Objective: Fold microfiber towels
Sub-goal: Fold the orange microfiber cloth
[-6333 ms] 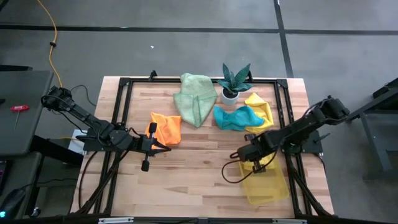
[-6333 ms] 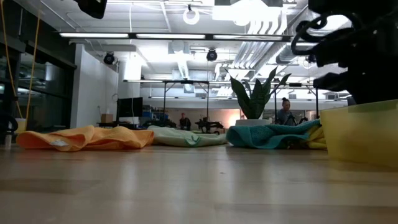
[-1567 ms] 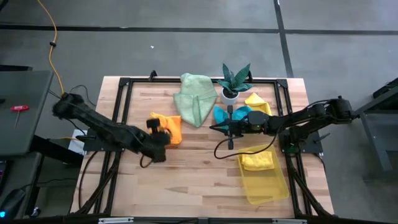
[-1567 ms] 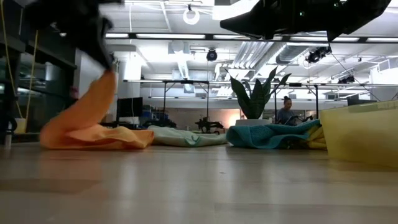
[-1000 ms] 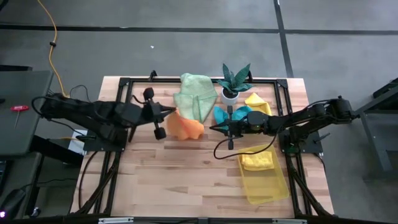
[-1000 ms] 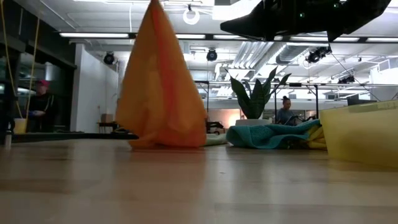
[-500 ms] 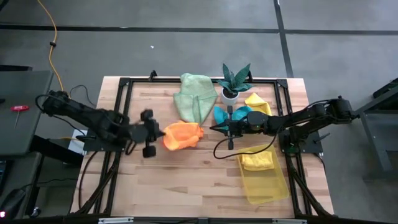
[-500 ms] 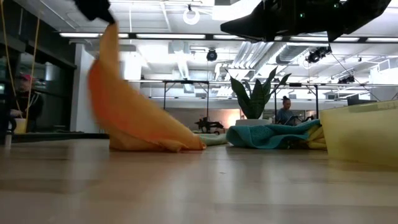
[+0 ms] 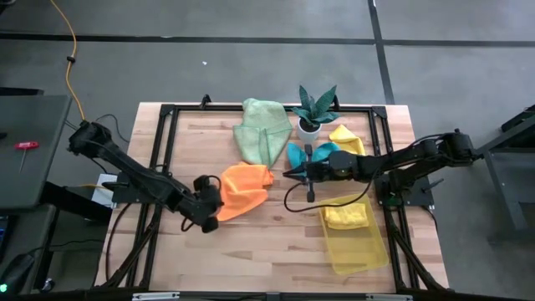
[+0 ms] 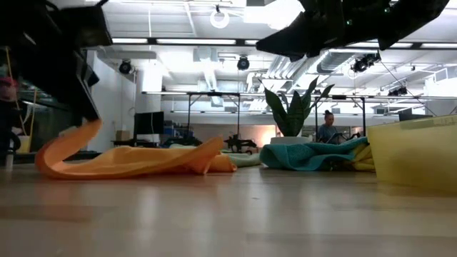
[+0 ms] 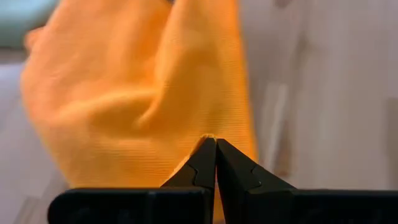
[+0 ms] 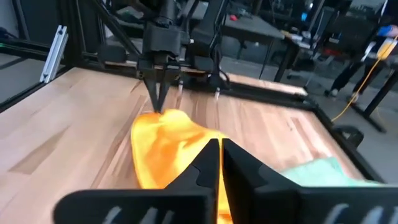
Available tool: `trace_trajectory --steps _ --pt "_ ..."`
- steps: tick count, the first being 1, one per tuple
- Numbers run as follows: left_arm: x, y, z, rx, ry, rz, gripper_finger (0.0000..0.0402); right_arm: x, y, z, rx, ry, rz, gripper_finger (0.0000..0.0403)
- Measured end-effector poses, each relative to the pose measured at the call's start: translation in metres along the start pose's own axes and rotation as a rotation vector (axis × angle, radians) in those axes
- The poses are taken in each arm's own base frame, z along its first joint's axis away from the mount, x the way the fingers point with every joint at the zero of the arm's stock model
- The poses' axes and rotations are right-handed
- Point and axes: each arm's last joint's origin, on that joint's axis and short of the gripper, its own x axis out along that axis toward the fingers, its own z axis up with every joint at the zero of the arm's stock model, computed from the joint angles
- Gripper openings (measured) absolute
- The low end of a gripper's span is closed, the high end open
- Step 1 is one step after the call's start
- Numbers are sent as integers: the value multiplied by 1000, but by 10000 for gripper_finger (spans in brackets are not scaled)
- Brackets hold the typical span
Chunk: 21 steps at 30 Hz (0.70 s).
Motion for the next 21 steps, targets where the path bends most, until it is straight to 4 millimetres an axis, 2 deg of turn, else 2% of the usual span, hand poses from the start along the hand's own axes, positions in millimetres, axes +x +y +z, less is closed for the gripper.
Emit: trace_trajectory --steps 4,8,14,18,21 --pt "7 -3 0 -6 -23 39 0 1 1 -6 47 52 9 62" --pt "8 -3 0 -9 -48 60 0 12 9 -22 57 128 73 115" --pt "8 -3 2 -14 -85 89 0 56 26 -38 -23 368 183 158" --pt "8 -3 2 -17 -90 85 0 84 30 -45 -134 549 221 166" --pt "8 -4 3 -20 -94 81 0 98 28 -48 -188 610 192 164"
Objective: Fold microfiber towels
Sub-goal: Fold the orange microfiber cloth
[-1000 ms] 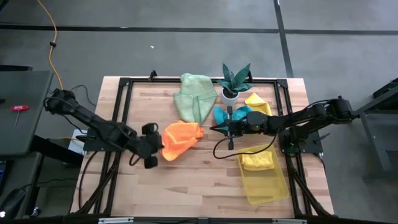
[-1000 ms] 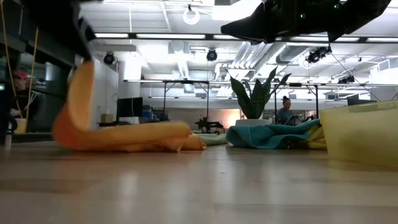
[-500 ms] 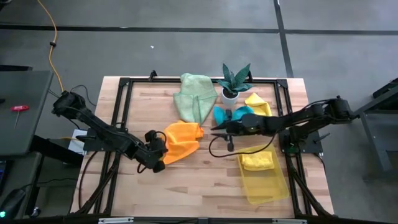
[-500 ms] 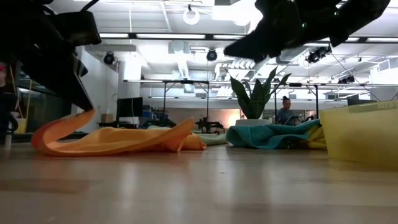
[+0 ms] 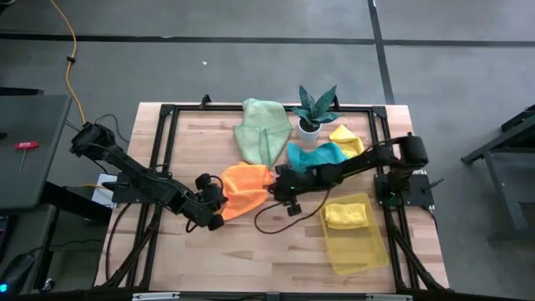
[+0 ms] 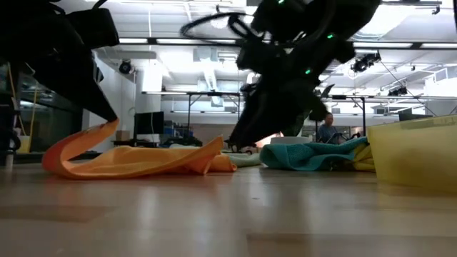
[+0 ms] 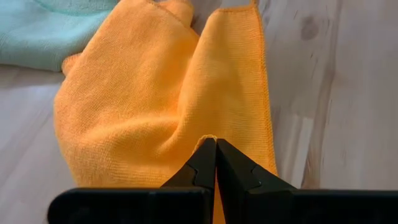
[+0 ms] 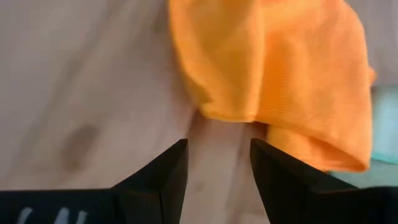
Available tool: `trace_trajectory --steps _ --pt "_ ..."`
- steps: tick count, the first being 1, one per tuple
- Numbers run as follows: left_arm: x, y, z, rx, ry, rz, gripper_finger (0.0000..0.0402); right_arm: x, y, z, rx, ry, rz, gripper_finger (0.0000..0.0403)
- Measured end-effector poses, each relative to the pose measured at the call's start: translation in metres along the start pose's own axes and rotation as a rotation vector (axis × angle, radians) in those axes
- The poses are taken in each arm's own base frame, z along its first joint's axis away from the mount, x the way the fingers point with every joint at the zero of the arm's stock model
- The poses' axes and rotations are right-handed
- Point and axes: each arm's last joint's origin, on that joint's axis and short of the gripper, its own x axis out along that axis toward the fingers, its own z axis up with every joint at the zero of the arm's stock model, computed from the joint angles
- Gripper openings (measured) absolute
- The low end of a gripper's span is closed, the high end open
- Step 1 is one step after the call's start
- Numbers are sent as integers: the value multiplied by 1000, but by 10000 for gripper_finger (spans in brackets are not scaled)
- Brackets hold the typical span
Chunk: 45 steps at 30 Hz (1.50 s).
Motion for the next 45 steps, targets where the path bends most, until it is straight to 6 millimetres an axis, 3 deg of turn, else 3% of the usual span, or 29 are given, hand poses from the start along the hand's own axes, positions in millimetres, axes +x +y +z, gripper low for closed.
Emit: trace_trajectory --steps 9,20,27,32,45 --pt "-1 -1 1 -4 -17 0 0 8 -1 8 -47 -35 31 136" --pt "-1 -2 2 -11 -32 4 0 10 -1 13 -58 -99 51 134" --pt "-1 -2 2 -11 -35 1 0 24 4 4 -82 -63 72 134" --pt "-1 -2 2 -3 -35 2 0 21 5 12 -94 -122 52 134" --pt "-1 -2 2 -2 -35 2 0 22 7 4 -119 -36 49 134"
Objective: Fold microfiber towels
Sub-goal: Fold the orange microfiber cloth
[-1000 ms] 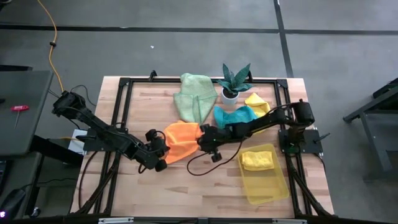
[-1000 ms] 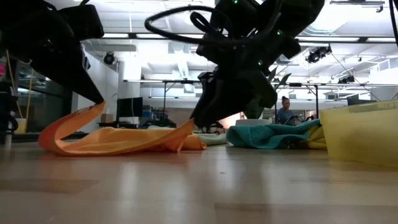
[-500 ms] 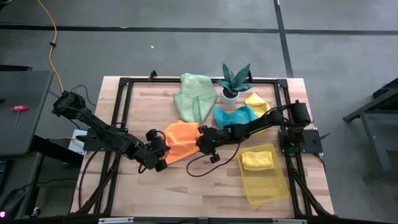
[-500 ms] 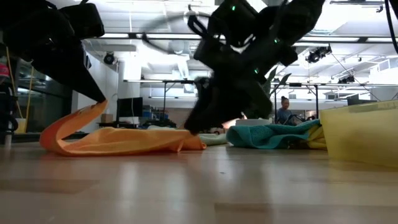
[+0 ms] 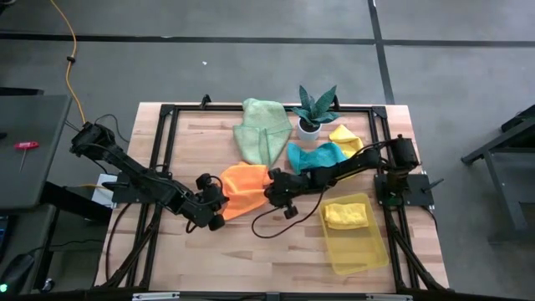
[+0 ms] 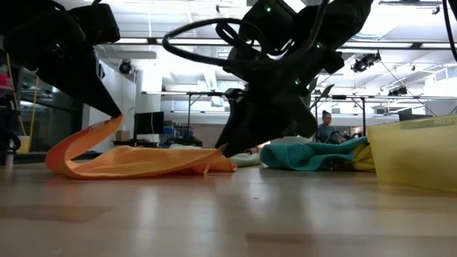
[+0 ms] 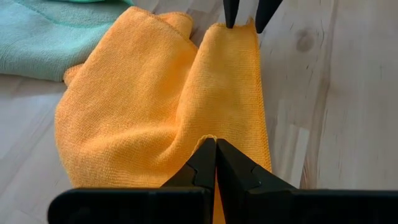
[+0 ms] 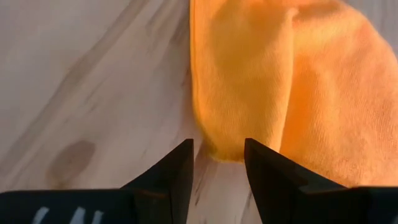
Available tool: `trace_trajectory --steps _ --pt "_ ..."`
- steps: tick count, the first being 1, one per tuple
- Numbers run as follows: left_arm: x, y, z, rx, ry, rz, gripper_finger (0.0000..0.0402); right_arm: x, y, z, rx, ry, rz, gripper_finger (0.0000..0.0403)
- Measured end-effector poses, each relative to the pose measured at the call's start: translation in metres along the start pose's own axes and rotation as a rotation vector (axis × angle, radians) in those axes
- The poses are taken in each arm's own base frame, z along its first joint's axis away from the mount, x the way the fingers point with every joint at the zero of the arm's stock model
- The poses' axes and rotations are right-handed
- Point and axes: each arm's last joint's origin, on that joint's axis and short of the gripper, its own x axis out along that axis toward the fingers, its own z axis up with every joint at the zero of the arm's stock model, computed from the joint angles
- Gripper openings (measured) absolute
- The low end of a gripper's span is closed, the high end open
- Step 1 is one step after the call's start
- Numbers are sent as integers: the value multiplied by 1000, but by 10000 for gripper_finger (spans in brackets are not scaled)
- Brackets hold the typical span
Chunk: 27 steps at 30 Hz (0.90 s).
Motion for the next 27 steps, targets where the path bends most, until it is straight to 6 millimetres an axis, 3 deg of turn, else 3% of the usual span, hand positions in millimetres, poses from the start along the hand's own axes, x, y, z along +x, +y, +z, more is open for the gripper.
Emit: trace_trajectory --steps 14,27 --pt "0 0 0 0 0 0 0 0 3 0 -65 1 9 126" --pt "0 0 0 0 -1 1 0 1 2 2 -92 -25 7 13"
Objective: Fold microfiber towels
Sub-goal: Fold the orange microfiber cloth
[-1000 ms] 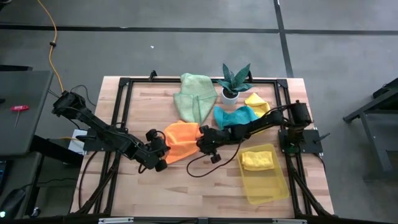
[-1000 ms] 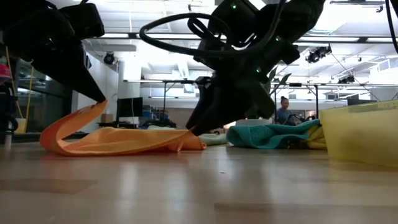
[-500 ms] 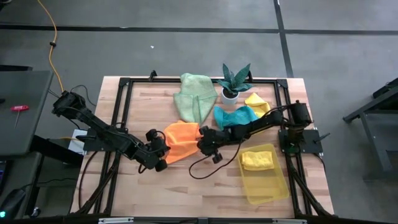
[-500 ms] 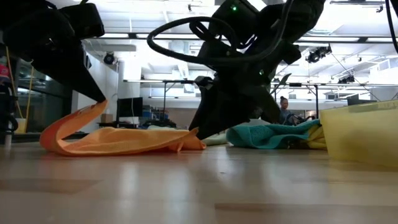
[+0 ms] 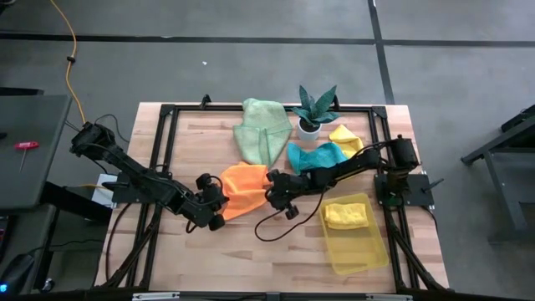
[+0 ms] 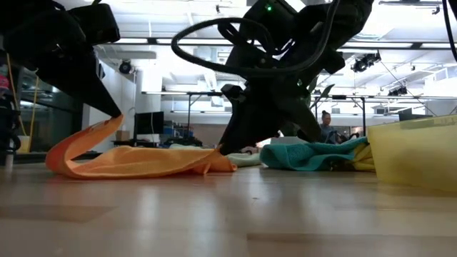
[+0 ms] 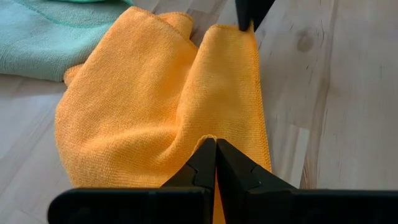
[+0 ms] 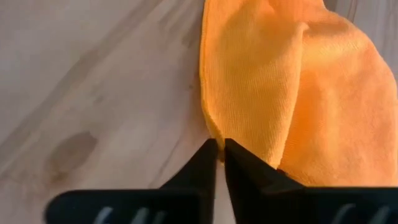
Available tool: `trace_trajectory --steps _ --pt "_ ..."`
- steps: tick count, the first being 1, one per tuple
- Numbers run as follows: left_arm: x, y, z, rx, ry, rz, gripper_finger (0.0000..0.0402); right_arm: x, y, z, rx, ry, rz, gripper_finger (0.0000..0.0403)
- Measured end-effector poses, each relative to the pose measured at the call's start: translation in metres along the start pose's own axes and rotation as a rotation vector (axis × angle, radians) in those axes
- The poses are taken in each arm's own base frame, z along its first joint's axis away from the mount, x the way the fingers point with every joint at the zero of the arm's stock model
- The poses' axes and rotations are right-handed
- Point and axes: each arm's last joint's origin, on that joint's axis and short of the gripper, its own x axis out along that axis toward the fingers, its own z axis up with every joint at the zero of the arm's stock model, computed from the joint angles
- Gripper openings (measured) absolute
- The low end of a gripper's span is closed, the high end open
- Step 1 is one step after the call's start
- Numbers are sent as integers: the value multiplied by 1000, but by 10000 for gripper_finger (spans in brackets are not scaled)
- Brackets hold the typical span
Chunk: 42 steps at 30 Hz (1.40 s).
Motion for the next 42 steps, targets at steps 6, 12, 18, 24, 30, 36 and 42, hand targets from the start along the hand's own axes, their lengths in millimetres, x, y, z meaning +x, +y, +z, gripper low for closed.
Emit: trace_trajectory --steps 6,12,18,24,30,36,42 --pt "-10 5 10 24 -50 16 0 -14 -4 7 48 -6 -21 2" --pt "-61 25 52 58 -175 57 0 -80 -21 31 65 -51 -177 1" --pt "-117 55 93 134 -371 113 0 -171 -35 52 91 -213 -360 0" --pt "-148 86 116 226 -452 205 0 -239 -41 54 131 -354 -509 0" --pt "-156 104 129 346 -442 326 0 -257 -53 46 161 -368 -588 0" --pt "-164 117 141 446 -419 442 0 -259 -71 35 179 -323 -657 0" --pt "-183 129 154 462 -434 522 0 -285 -89 42 187 -351 -695 0"
